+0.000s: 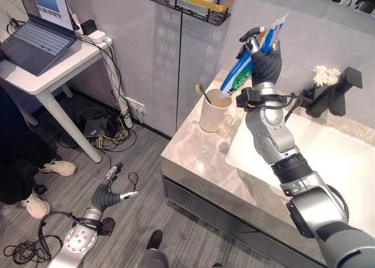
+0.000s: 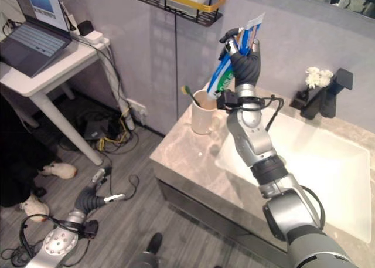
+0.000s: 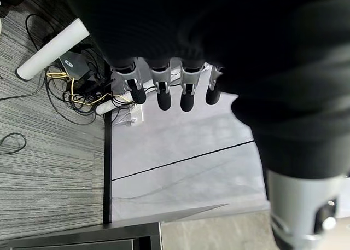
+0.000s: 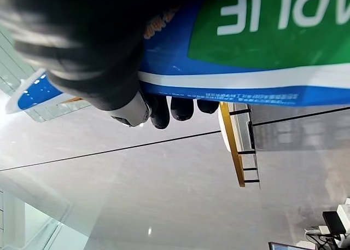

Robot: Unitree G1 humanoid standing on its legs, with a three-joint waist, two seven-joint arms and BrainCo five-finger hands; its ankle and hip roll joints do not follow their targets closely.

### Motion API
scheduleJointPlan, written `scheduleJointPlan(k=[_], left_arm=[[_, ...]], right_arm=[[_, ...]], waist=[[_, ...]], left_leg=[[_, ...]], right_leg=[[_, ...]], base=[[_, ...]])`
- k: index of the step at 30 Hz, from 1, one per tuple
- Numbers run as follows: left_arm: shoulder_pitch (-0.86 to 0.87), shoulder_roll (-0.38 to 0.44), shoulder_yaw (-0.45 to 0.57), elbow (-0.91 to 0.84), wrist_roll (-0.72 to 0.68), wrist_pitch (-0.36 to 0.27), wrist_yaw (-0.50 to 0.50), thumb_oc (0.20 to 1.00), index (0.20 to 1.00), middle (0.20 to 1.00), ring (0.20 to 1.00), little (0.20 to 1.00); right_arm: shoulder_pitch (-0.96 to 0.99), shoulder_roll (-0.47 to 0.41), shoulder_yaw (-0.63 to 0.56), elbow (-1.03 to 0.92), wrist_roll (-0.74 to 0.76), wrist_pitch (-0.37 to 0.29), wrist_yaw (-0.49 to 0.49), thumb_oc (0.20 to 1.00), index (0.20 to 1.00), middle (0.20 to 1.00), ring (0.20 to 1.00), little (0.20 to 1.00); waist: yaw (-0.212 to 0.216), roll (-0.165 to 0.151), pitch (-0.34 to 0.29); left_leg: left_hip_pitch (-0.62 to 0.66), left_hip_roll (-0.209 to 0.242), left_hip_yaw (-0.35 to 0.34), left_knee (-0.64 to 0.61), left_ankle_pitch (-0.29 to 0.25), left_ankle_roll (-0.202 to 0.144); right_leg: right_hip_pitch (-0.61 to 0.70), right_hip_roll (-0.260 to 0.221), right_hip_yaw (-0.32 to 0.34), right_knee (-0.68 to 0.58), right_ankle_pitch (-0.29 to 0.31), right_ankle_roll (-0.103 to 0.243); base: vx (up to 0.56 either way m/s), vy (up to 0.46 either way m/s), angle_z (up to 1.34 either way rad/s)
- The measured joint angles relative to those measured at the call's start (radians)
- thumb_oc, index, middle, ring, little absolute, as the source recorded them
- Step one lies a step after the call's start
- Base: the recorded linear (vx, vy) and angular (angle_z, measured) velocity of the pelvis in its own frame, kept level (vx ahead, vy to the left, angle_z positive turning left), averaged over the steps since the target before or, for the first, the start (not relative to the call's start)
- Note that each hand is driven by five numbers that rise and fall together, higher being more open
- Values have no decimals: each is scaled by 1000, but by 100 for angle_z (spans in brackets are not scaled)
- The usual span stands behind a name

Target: Put brush and paste in cup on sink, flatten towel.

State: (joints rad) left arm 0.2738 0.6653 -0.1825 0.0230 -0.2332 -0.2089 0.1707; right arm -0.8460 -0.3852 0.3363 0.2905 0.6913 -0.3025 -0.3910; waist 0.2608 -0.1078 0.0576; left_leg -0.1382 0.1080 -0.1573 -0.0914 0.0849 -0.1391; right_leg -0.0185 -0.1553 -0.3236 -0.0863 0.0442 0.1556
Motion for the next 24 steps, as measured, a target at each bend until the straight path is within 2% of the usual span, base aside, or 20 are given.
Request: scheduleJointPlan(k=[11, 16, 24], left_arm=[[-2, 3, 0, -4, 0, 0, 0, 1000, 1000, 1000, 1000, 1000], [-3, 8, 0, -4, 0, 0, 0, 1000, 1000, 1000, 1000, 1000], [-14, 8, 0, -4, 0, 0, 1, 1000, 1000, 1000, 1000, 1000]], right_arm=[[3, 33, 3, 7, 0, 2, 0, 200, 200, 200, 200, 200], [3, 34, 3, 9, 0, 3, 1, 200, 200, 200, 200, 200], [15, 38, 24, 29, 0, 5, 4, 200, 200, 200, 200, 200]], waist=[[2, -11, 6], [2, -34, 17], [3, -35, 17]], left_leg=[[-4, 0, -2, 0, 0, 0], [-7, -1, -1, 0, 0, 0], [-17, 0, 2, 0, 0, 0]], right_leg=[[-2, 0, -2, 0, 0, 0], [-6, -1, -2, 0, 0, 0], [-19, 0, 4, 0, 2, 0]], base=[[0, 0, 0], [0, 0, 0], [1, 0, -1]])
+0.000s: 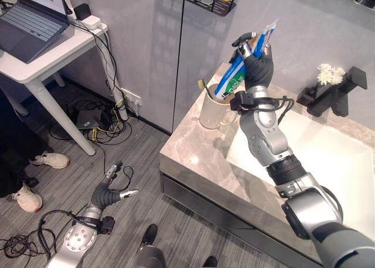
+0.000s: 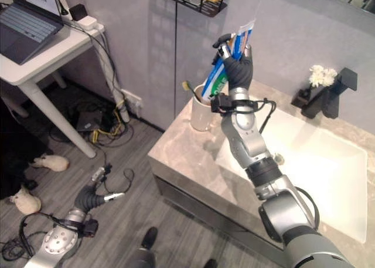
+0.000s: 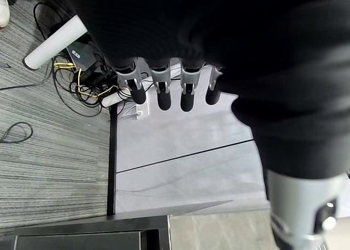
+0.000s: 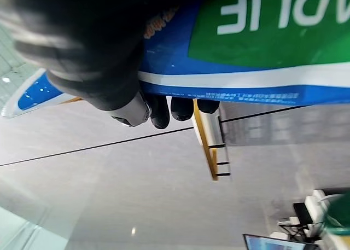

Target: Put brush and paste in cup on sink, flatten towel.

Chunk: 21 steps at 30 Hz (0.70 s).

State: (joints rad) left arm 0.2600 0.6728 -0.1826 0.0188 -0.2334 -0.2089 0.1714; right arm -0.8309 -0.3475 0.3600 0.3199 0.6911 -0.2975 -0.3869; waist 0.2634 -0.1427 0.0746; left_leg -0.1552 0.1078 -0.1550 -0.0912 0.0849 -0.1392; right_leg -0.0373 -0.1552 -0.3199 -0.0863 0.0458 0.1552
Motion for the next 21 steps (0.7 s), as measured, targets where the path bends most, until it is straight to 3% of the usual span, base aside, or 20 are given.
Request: scheduleJointPlan(k=[10, 11, 12, 21], left_arm=[[-6, 0, -35, 0, 1, 0, 1, 1000, 1000, 1000, 1000, 1000], [-7, 0, -35, 0, 1, 0, 1, 1000, 1000, 1000, 1000, 1000], [-8, 0, -35, 0, 1, 0, 2, 1000, 1000, 1000, 1000, 1000], [-31, -1, -37, 0, 1, 0, 2, 1000, 1000, 1000, 1000, 1000]], right_arm=[[30, 25, 20, 25, -2, 29, 2, 200, 200, 200, 200, 200], [30, 27, 20, 34, -14, 29, 2, 325, 325, 325, 325, 325], [30, 29, 20, 47, -20, 34, 3, 1000, 1000, 1000, 1000, 1000], [30, 29, 19, 34, -39, 36, 2, 1000, 1000, 1000, 1000, 1000]], waist=[[-1, 0, 0], [-1, 0, 0], [-1, 0, 0], [-2, -1, -1]], left_leg=[[1, 0, 3, 0, 0, 0], [1, 0, 3, 0, 0, 0], [1, 1, 3, 0, 0, 0], [7, 2, 7, 0, 0, 0]], right_leg=[[-1, 0, 3, 0, 0, 0], [-1, 0, 4, 0, 0, 0], [-2, 0, 4, 0, 0, 0], [2, 2, 8, 0, 1, -1]], base=[[0, 0, 0], [0, 0, 0], [0, 0, 0], [0, 0, 0]])
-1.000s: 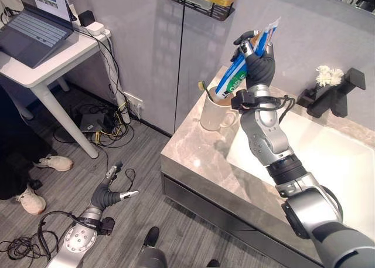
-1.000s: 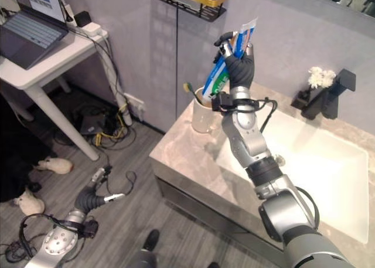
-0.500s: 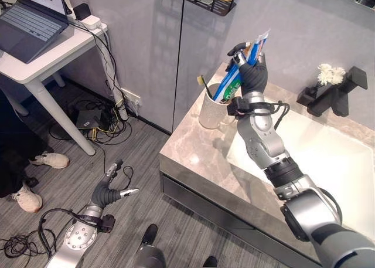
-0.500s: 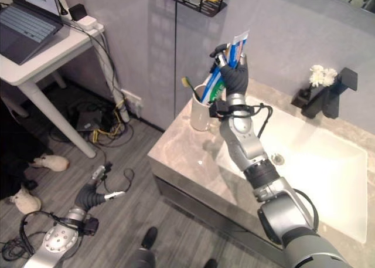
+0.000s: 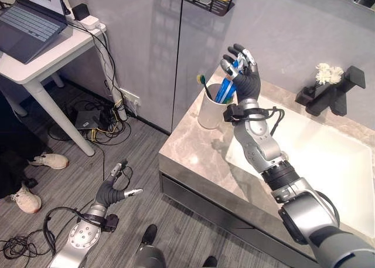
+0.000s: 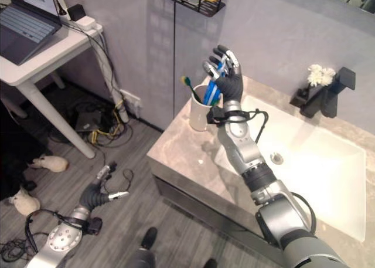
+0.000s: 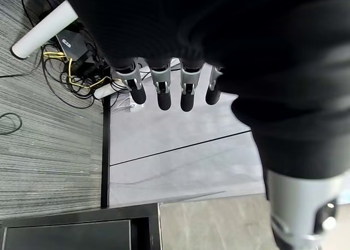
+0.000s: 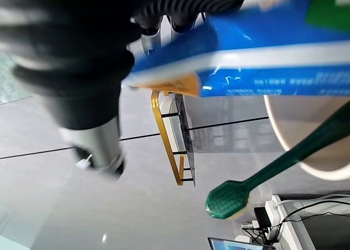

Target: Put brush and paste in cup on sink, flatten towel.

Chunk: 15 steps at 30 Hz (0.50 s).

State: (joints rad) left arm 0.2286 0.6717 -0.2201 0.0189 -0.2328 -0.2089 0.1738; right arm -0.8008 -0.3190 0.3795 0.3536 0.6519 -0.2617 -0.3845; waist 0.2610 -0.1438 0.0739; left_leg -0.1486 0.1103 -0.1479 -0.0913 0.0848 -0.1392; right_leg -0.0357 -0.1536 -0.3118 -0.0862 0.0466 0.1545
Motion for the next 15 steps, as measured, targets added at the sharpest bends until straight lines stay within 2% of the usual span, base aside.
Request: scheduleJointPlan(k=[5, 10, 12, 14, 15], left_arm=[[-4, 0, 0, 0, 1, 0, 0, 1000, 1000, 1000, 1000, 1000], [-16, 5, 12, -16, -1, 1, 0, 1000, 1000, 1000, 1000, 1000], [-5, 32, 29, -84, -6, -1, -3, 1000, 1000, 1000, 1000, 1000], [15, 34, 75, -134, -25, -1, -6, 1000, 1000, 1000, 1000, 1000], [42, 35, 128, -198, -44, -3, -10, 1000, 1000, 1000, 1000, 1000]], right_arm=[[0, -2, -18, -145, -41, -2, -9, 1000, 1000, 1000, 1000, 1000], [15, -22, -133, -342, -136, -14, -44, 1000, 1000, 1000, 1000, 1000], [59, -89, -180, -410, -194, -20, -49, 1000, 1000, 1000, 1000, 1000], [116, -121, -227, -438, -240, -20, -50, 1000, 1000, 1000, 1000, 1000], [194, -161, -275, -475, -281, -20, -50, 1000, 1000, 1000, 1000, 1000]], waist=[[-1, 0, 0], [-6, 4, 1], [-10, 5, 1], [-30, 17, 5], [-33, 21, 5]], left_leg=[[10, 0, 16, 0, 0, 0], [26, -1, 29, 0, 0, 0], [27, -1, 30, 0, 0, 0], [43, -3, 39, 0, -1, 2], [49, -5, 48, 0, -4, 6]], right_leg=[[1, -3, 12, 0, 5, 0], [7, -5, 28, 0, 10, 0], [10, -8, 28, 0, 12, 0], [19, -15, 36, 0, 14, 1], [20, -17, 46, 0, 14, 1]], base=[[-17, 6, -7], [-25, 10, -8], [0, 0, 0], [-20, 11, -10], [-16, 10, -17]])
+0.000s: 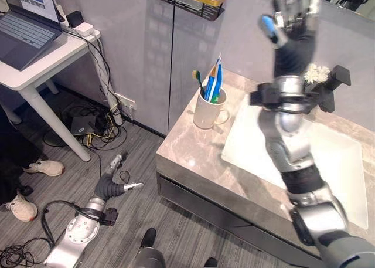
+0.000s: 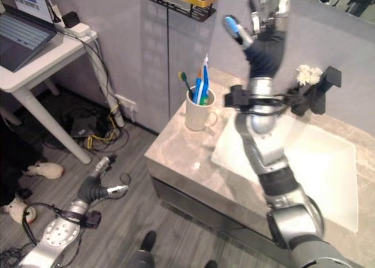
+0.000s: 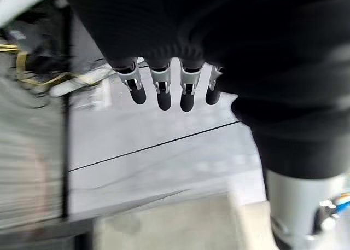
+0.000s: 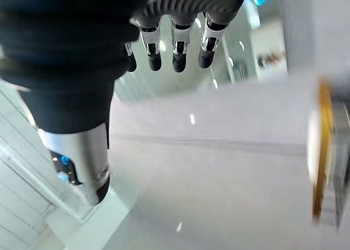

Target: Put brush and paste in cup on sink, flatten towel.

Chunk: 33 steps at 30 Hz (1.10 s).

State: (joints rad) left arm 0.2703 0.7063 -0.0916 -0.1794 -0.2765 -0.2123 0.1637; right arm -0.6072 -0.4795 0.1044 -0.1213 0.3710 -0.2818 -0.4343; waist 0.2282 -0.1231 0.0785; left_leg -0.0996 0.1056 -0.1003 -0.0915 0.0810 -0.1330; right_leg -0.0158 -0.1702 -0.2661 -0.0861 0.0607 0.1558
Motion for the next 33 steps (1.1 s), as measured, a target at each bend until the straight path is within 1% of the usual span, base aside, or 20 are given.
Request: scheduleJointPlan(k=[1, 4, 5, 7, 8, 9, 10, 11, 12, 13, 14, 18, 21, 23, 25, 27, 28, 29, 32, 33], left_arm=[[20, -1, 49, -42, -13, -13, 0, 1000, 1000, 1000, 1000, 1000], [34, 6, 111, -65, -37, -27, -14, 1000, 1000, 1000, 1000, 1000], [55, -11, 148, -77, -41, -40, -16, 1000, 1000, 1000, 1000, 1000], [52, -15, 149, -79, -54, -39, -27, 1000, 1000, 1000, 1000, 1000], [69, -34, 175, -121, -70, -42, -37, 1000, 1000, 1000, 1000, 1000], [80, -58, 190, -128, -74, -47, -42, 1000, 1000, 1000, 1000, 1000], [94, -93, 203, -118, -80, -47, -55, 1000, 1000, 1000, 1000, 1000], [103, -97, 203, -111, -80, -45, -59, 953, 953, 953, 953, 953], [114, -98, 202, -108, -79, -45, -65, 482, 482, 482, 482, 482], [118, -97, 200, -105, -79, -44, -72, 235, 235, 235, 235, 235], [119, -100, 195, -96, -80, -45, -81, 200, 200, 200, 200, 200], [157, -100, 195, -73, -98, -40, -102, 200, 200, 200, 200, 200], [169, -100, 187, -71, -110, -36, -103, 200, 200, 200, 200, 200], [167, -92, 178, -71, -129, -37, -110, 200, 200, 200, 200, 200], [165, -82, 162, -61, -174, -35, -118, 200, 200, 200, 200, 200], [160, -79, 142, -43, -198, -32, -135, 200, 200, 200, 200, 200], [166, -67, 122, -36, -237, -25, -144, 200, 200, 200, 200, 200], [174, -55, 112, -35, -242, -22, -148, 200, 200, 200, 200, 200], [178, -35, 107, -36, -279, -18, -168, 200, 200, 200, 200, 200], [159, -34, 102, -39, -314, -8, -185, 200, 200, 200, 200, 200]], right_arm=[[67, -36, -41, -27, -23, 0, -2, 1000, 1000, 1000, 1000, 1000], [213, -88, -146, -79, -90, 1, -2, 1000, 1000, 1000, 1000, 1000], [277, -98, -194, -98, -123, 1, -14, 1000, 1000, 1000, 1000, 1000], [353, -127, -247, -115, -167, 2, -20, 1000, 1000, 1000, 1000, 1000], [496, -153, -394, -153, -238, 2, -25, 1000, 1000, 1000, 1000, 1000], [551, -156, -474, -153, -264, 3, -31, 1000, 1000, 1000, 1000, 1000], [623, -149, -611, -140, -286, 3, -52, 1000, 1000, 1000, 1000, 1000], [637, -140, -650, -134, -287, 3, -68, 1000, 1000, 1000, 1000, 1000], [645, -131, -686, -129, -288, 2, -79, 1000, 1000, 1000, 1000, 1000], [644, -122, -717, -125, -287, 2, -94, 1000, 1000, 1000, 1000, 1000], [671, -113, -758, -111, -294, -5, -122, 1000, 1000, 1000, 1000, 1000], [730, -22, -890, 29, -311, -14, -227, 1000, 1000, 1000, 1000, 1000], [764, 20, -898, 111, -307, 7, -293, 1000, 1000, 1000, 1000, 1000], [792, 24, -896, 268, -306, -9, -330, 1000, 1000, 1000, 1000, 1000], [804, 23, -867, 440, -276, 23, -353, 1000, 1000, 1000, 1000, 1000], [829, 4, -825, 650, -263, 23, -352, 1000, 1000, 1000, 1000, 1000], [787, -46, -716, 1015, -192, 63, -328, 1000, 1000, 1000, 1000, 1000], [778, -35, -715, 1063, -150, 85, -325, 1000, 1000, 1000, 1000, 1000], [739, -13, -650, 1207, -54, 86, -266, 1000, 1000, 1000, 1000, 1000], [717, 6, -590, 1313, 50, 87, -173, 1000, 1000, 1000, 1000, 1000]], waist=[[-1, -1, -3], [-34, 35, -10], [-60, 55, -20], [-87, 74, -33], [-100, 83, -38], [-117, 88, -42], [-146, 97, -46], [-163, 99, -48], [-179, 100, -51], [-197, 101, -51], [-226, 101, -61], [-247, 98, -79], [-246, 109, -83], [-246, 118, -90], [-241, 122, -93], [-240, 125, -94], [-239, 120, -94], [-242, 123, -95], [-246, 128, -85], [-244, 128, -66]], left_leg=[[4, -3, 5, 0, -1, 2], [7, -7, 14, 0, -3, 6], [9, -7, 21, 0, -4, 7], [11, -6, 28, 0, -4, 7], [10, -3, 32, 0, -5, 8], [9, -4, 37, 0, -6, 9], [7, -3, 51, 0, -8, 12], [11, -3, 58, 0, -10, 13], [11, -3, 60, 0, -13, 13], [11, -3, 66, -1, -15, 14], [15, -3, 78, 0, -16, 13], [10, -7, 92, 0, -19, 18], [12, -7, 110, 0, -22, 22], [8, -10, 112, -1, -22, 23], [7, -10, 112, -1, -23, 24], [3, -11, 112, -1, -23, 24], [2, -10, 112, 0, -24, 26], [-1, -11, 115, 0, -24, 26], [-1, -11, 152, 0, -24, 28], [4, -11, 169, 0, -24, 27]], right_leg=[[3, -2, 7, 0, 1, 2], [2, -5, 14, 0, 3, 5], [-1, -6, 20, 0, 5, 6], [-5, -2, 27, 0, 5, 6], [-8, 0, 31, 0, 5, 5], [-14, 1, 37, 0, 6, 5], [-24, -1, 50, 0, 8, 5], [-25, -1, 59, 0, 8, 5], [-26, -1, 64, 0, 9, 6], [-27, -1, 70, 0, 9, 6], [-34, -2, 77, 0, 9, 6], [-52, -7, 98, 0, 12, 10], [-61, -11, 117, 0, 16, 13], [-68, -15, 121, 0, 18, 15], [-68, -15, 122, 0, 18, 15], [-72, -16, 121, 0, 17, 16], [-74, -14, 123, 0, 18, 15], [-80, -14, 125, 0, 20, 14], [-105, -15, 160, 0, 28, 19], [-111, -17, 176, -2, 37, 18]], base=[[-11, 10, -18], [-12, 9, -9], [-21, 14, -9], [-32, 20, -11], [-43, 16, -12], [-42, 14, -22], [-3, 8, -24], [5, 13, -26], [-1, 17, -22], [1, 17, -19], [-1, 16, -15], [-4, 18, -16], [-3, -1, -14], [-9, -11, -6], [0, 0, 0], [0, 0, 0], [-59, 14, -2], [-42, 11, -11], [-28, 10, -36], [-47, -21, -31]])
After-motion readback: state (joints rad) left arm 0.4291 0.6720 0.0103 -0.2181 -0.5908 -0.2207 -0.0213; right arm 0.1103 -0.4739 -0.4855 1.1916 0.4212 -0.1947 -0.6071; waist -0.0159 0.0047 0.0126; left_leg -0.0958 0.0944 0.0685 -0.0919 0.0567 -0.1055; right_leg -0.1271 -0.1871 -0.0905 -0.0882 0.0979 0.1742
